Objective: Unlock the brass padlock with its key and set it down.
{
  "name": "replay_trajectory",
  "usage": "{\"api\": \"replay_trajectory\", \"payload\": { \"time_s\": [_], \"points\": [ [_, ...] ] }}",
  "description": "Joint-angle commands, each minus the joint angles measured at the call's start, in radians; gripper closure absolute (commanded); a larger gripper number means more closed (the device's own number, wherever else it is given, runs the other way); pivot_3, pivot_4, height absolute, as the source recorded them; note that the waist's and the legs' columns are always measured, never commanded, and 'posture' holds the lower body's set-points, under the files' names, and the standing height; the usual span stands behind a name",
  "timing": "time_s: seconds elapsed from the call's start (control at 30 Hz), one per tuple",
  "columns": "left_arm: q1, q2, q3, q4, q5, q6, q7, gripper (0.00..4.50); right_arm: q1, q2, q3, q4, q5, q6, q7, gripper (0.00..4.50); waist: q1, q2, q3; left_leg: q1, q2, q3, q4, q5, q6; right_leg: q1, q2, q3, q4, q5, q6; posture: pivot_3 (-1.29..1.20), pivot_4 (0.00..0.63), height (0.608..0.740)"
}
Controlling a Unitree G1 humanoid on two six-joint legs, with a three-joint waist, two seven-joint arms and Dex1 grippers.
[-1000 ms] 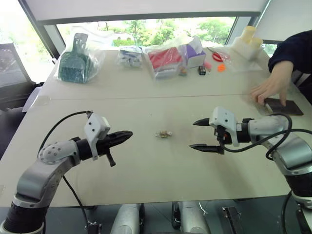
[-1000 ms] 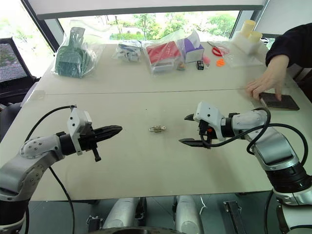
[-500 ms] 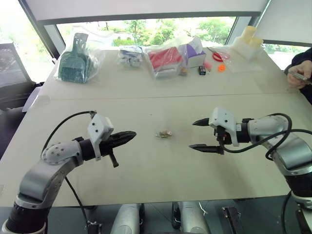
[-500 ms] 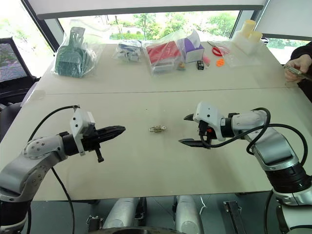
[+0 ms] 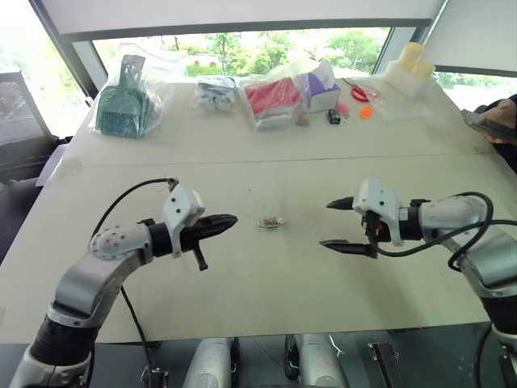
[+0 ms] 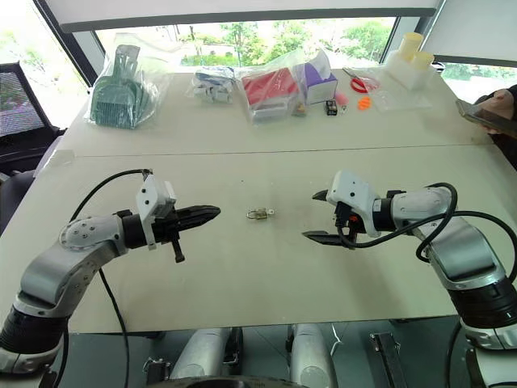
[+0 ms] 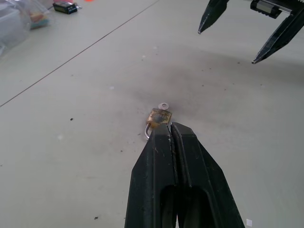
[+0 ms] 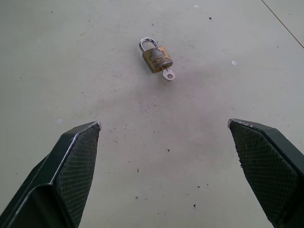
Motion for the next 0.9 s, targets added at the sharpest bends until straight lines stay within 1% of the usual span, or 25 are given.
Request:
{"api": "replay_trajectory", "payload": {
  "time_s": [0.03, 0.1, 0.17, 0.23, 0.3, 0.33, 0.37, 0.43, 0.47, 0.57, 0.67, 0.77, 0.9],
  "points": [
    [-0.024, -0.016, -0.024, 0.023, 0.009, -0.029, -0.025, 4.5, 0.003, -0.005, -0.044, -0.064, 0.017, 0.015, -0.028, 0.04, 0.001, 0.0, 0.0, 0.0, 0.0, 0.0, 0.0, 0.0, 0.0, 0.0, 0.0, 0.0, 0.0, 0.0, 0.0, 0.0, 0.15, 0.74],
    [-0.028, -0.039, -0.05, 0.06, 0.024, -0.051, -0.038, 4.5, 0.008, 0.002, -0.045, -0.074, 0.016, 0.019, -0.046, 0.04, 0.001, 0.0, 0.0, 0.0, 0.0, 0.0, 0.0, 0.0, 0.0, 0.0, 0.0, 0.0, 0.0, 0.0, 0.0, 0.0, 0.15, 0.74],
    [-0.039, -0.065, -0.083, 0.103, 0.056, -0.079, -0.042, 3.96, 0.011, 0.005, -0.044, -0.071, 0.011, 0.013, -0.058, 0.0, 0.001, 0.0, 0.0, 0.0, 0.0, 0.0, 0.001, 0.0, 0.0, 0.001, 0.0, 0.0, 0.0, 0.0, 0.0, 0.0, 0.15, 0.74],
    [-0.048, -0.083, -0.095, 0.14, 0.072, -0.104, -0.05, 3.19, 0.012, 0.012, -0.042, -0.088, 0.019, 0.025, -0.073, 0.0, 0.001, 0.0, 0.0, 0.0, 0.0, 0.0, 0.001, 0.0, 0.0, 0.0, 0.0, 0.0, 0.0, 0.0, 0.0, 0.0, 0.15, 0.74],
    [-0.066, -0.102, -0.113, 0.208, 0.108, -0.164, -0.067, 2.25, 0.008, 0.028, -0.032, -0.109, 0.021, 0.04, -0.097, 0.0, 0.001, 0.0, 0.0, 0.0, 0.0, 0.0, 0.001, 0.0, 0.0, 0.0, 0.0, 0.0, 0.0, 0.0, 0.0, 0.0, 0.15, 0.74],
    [-0.086, -0.119, -0.135, 0.25, 0.128, -0.189, -0.079, 1.68, 0.009, 0.032, -0.03, -0.102, 0.016, 0.034, -0.101, 0.0, 0.001, 0.0, 0.0, 0.0, 0.0, 0.0, 0.001, 0.0, 0.0, 0.0, 0.0, 0.0, 0.0, 0.0, 0.0, 0.0, 0.15, 0.74],
    [-0.102, -0.131, -0.152, 0.279, 0.143, -0.207, -0.089, 1.21, 0.01, 0.034, -0.03, -0.095, 0.013, 0.028, -0.103, 0.0, 0.002, 0.0, 0.0, 0.0, 0.0, -0.001, 0.001, 0.0, 0.0, 0.0, 0.0, 0.0, 0.001, 0.0, 0.0, 0.0, 0.15, 0.74],
    [-0.132, -0.145, -0.157, 0.338, 0.158, -0.246, -0.113, 0.28, 0.003, 0.044, -0.025, -0.123, 0.02, 0.054, -0.121, 0.0, 0.001, 0.0, 0.0, 0.0, -0.002, -0.001, 0.002, 0.0, 0.0, 0.0, 0.0, 0.0, 0.001, 0.0, 0.0, 0.0, 0.15, 0.74],
    [-0.162, -0.161, -0.162, 0.389, 0.171, -0.274, -0.123, 0.03, 0.003, 0.045, -0.025, -0.129, 0.022, 0.059, -0.125, 0.0, 0.002, 0.0, 0.0, -0.001, -0.001, -0.001, 0.002, 0.0, 0.0, 0.0, 0.0, 0.0, 0.001, 0.0, 0.0, 0.0, 0.15, 0.74],
    [-0.262, -0.207, -0.179, 0.559, 0.215, -0.369, -0.167, 0.03, 0.02, 0.041, -0.034, -0.132, 0.018, 0.053, -0.13, 0.0, 0.006, 0.0, 0.0, -0.003, -0.002, -0.002, 0.004, 0.0, 0.0, 0.0, 0.0, -0.001, 0.001, 0.0, 0.0, 0.0, 0.15, 0.74],
    [-0.329, -0.24, -0.188, 0.706, 0.247, -0.455, -0.218, 0.03, 0.041, 0.04, -0.042, -0.154, 0.022, 0.061, -0.141, 0.0, 0.004, 0.0, 0.0, -0.003, -0.004, -0.002, 0.005, 0.0, 0.0, 0.0, 0.0, -0.001, 0.001, 0.0, 0.0, 0.0, 0.15, 0.74],
    [-0.394, -0.284, -0.2, 0.833, 0.274, -0.509, -0.263, 0.03, 0.063, 0.036, -0.06, -0.169, 0.023, 0.066, -0.153, 0.0, 0.002, 0.0, 0.0, -0.004, -0.005, -0.003, 0.005, 0.0, 0.001, 0.0, 0.0, -0.001, 0.001, 0.002, 0.004, 0.0, 0.15, 0.74],
    [-0.462, -0.316, -0.223, 0.984, 0.318, -0.589, -0.336, 0.03, 0.092, 0.038, -0.08, -0.195, 0.023, 0.077, -0.178, 0.0, 0.002, -0.001, 0.0, -0.004, -0.005, -0.003, 0.005, 0.0, 0.001, 0.0, 0.0, -0.001, 0.001, 0.002, 0.004, 0.0, 0.15, 0.74]
  ]
}}
